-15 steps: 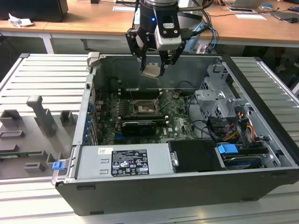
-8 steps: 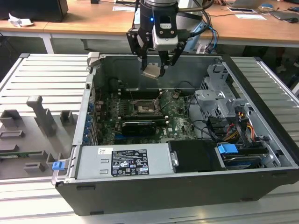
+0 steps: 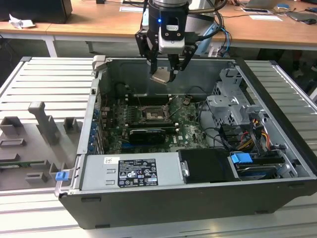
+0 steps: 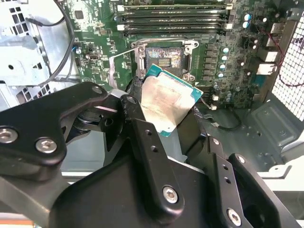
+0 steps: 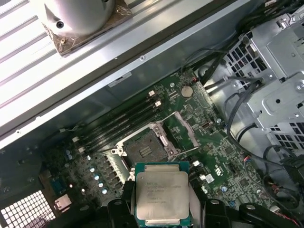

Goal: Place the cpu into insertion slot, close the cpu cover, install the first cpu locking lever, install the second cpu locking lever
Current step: 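Place the cpu into insertion slot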

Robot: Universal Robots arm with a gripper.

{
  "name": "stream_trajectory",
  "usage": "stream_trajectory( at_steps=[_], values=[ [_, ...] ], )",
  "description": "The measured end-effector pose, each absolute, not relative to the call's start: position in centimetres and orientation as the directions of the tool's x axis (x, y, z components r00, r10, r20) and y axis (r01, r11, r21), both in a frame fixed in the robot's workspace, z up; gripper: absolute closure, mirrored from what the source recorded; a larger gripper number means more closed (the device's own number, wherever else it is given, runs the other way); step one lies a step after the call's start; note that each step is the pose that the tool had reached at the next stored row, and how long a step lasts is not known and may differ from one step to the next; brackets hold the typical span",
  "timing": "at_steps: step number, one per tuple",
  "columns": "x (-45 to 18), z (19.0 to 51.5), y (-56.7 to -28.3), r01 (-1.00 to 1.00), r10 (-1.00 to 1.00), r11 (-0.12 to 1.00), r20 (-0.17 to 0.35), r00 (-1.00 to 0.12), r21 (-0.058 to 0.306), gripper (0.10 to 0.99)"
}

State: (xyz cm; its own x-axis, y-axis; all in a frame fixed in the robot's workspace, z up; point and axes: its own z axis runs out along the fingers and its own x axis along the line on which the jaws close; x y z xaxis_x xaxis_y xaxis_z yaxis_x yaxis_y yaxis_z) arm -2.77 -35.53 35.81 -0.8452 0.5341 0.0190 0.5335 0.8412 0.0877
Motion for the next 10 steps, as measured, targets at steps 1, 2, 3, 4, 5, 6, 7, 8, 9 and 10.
stream_trajectory(
  at_steps=[1, 2, 3, 4, 5, 6, 7, 8, 9, 10],
  values=[
    [-2.77, 35.81, -35.53, 0.537, 0.537, 0.839, 0.019, -0.843, 0.088, 0.549],
    [-2.76, 35.80, -35.53, 0.545, 0.545, 0.834, 0.019, -0.838, 0.088, 0.549],
    [-2.76, 35.80, -35.53, 0.550, 0.551, 0.830, 0.019, -0.834, 0.088, 0.549],
    [-2.76, 35.79, -35.53, 0.559, 0.560, 0.825, 0.019, -0.829, 0.088, 0.549],
    [-2.77, 35.78, -35.53, 0.567, 0.568, 0.819, 0.019, -0.823, 0.088, 0.549],
    [-2.77, 35.78, -35.53, 0.572, 0.573, 0.815, 0.019, -0.819, 0.088, 0.549],
    [-2.76, 35.77, -35.53, 0.578, 0.579, 0.811, 0.019, -0.815, 0.088, 0.549],
    [-2.76, 35.77, -35.53, 0.584, 0.585, 0.807, 0.019, -0.811, 0.088, 0.549],
    [-2.76, 35.76, -35.53, 0.591, 0.592, 0.802, 0.019, -0.806, 0.088, 0.549],
    [-2.77, 35.76, -35.53, 0.597, 0.598, 0.797, 0.019, -0.801, 0.088, 0.549]
  ],
)
